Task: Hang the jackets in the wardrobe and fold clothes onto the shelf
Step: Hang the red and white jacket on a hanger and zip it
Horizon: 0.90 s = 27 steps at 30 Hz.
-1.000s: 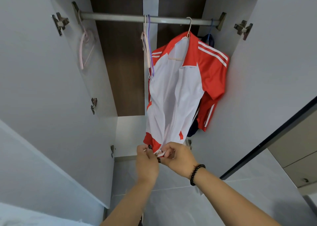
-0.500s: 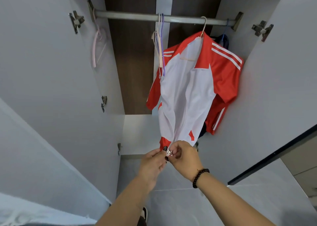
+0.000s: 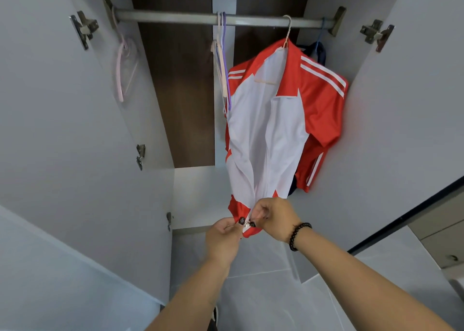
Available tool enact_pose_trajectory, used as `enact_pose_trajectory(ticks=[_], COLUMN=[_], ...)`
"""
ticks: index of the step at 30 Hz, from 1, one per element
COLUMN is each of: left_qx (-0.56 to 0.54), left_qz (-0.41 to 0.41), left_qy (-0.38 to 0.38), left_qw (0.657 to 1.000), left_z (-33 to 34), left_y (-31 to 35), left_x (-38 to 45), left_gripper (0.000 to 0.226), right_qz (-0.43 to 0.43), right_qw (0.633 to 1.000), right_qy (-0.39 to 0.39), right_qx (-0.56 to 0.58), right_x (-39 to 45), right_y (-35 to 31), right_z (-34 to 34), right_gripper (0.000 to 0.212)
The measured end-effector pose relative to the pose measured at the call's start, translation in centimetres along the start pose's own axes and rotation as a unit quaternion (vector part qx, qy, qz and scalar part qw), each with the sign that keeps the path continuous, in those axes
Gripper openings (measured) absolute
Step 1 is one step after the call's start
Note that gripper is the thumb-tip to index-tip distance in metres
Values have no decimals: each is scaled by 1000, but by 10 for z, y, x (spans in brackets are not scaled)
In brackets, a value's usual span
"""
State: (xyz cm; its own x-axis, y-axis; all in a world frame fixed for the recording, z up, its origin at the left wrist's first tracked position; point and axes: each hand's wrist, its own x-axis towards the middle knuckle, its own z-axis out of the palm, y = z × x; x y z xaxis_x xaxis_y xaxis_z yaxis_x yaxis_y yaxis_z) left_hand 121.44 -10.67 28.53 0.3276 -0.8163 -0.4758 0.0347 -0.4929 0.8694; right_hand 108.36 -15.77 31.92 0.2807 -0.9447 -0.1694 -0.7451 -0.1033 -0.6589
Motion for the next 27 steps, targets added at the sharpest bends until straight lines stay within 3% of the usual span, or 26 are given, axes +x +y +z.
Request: enact_pose_trajectory(ticks=[6,11,13,20,22,24,27], left_qx=[30,162,183,126,22,-106,-170], left_qz=[16,153,165,77,7,-72,-106], left_qy=[38,39,40,36,1,-64,-137], left_qw=[999,974,968,988,1000,990,970], left_z=[-5,-12,-13,-22,-28,-36,-49], left_y=[12,24,31,52,59,68,73], left_x=[22,38,48,76,83,87,93], left_gripper=[17,25,17,15,10,5,17], right_qz=[-25,-34,-29,-17,-24,-28,-47], right_qw=[998,997,997,998,998,997,996], right_qy=[-29,-28,-27,-2,23,23,-12], right_qx=[-41,-64,-69,-55,-57,-74,-78], right_x=[34,60,70,97,100,99,96], right_y=[-10,-19,-21,-35,-41,-47,-51], right_z=[-1,0,0,-3,-2,-1,-1], right_gripper=[20,22,23,16,17,25,34])
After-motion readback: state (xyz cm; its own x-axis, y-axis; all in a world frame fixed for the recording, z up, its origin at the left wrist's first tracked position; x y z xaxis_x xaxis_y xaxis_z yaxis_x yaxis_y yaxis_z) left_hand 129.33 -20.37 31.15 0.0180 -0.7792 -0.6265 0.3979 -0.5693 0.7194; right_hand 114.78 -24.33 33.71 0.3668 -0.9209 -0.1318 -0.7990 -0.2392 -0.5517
